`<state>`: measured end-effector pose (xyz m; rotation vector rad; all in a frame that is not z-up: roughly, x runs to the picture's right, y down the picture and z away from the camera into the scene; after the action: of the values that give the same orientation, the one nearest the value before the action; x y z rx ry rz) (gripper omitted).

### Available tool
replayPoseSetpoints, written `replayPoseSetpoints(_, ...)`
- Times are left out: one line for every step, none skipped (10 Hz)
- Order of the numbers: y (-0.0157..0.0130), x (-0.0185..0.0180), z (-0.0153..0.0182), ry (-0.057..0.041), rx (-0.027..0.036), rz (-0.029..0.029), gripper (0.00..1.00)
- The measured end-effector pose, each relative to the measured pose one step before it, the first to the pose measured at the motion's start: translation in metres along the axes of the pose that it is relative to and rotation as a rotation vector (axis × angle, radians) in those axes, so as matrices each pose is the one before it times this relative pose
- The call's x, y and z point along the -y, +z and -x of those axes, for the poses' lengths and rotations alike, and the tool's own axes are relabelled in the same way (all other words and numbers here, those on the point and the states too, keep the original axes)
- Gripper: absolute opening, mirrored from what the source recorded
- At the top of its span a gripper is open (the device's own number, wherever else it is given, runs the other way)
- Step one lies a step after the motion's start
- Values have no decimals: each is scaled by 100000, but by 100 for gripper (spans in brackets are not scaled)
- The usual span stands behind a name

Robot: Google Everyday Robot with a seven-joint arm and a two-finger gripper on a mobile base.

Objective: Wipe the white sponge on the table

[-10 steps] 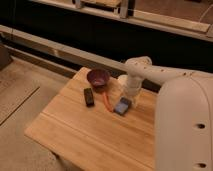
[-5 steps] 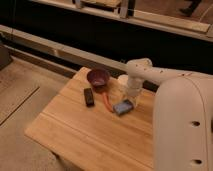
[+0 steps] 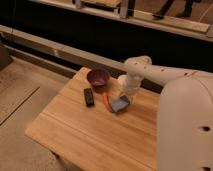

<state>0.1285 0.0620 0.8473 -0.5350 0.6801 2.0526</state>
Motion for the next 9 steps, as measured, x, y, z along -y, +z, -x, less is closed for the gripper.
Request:
replayPoseSetpoints(-137,42,-124,64,455,56,0)
replayPoseSetpoints(92,132,-257,-213,474,-726,0)
replayPoseSetpoints(315,103,-309,-386,-33,-1172,0)
replayPoseSetpoints(630,-69,-458,-887,40,-2088,0)
replayPoseSetpoints(881,94,-294,139,-842,-1959,0)
replayPoseSetpoints(563,600,209,1201,-268,-1834,0)
replayPoseSetpoints(474,828,529,3008,-500,-1148,0)
replayPoseSetpoints(-83,189,286,944,343,-96,0)
replayPoseSetpoints(-308,389,490,1118,1313,-354,0)
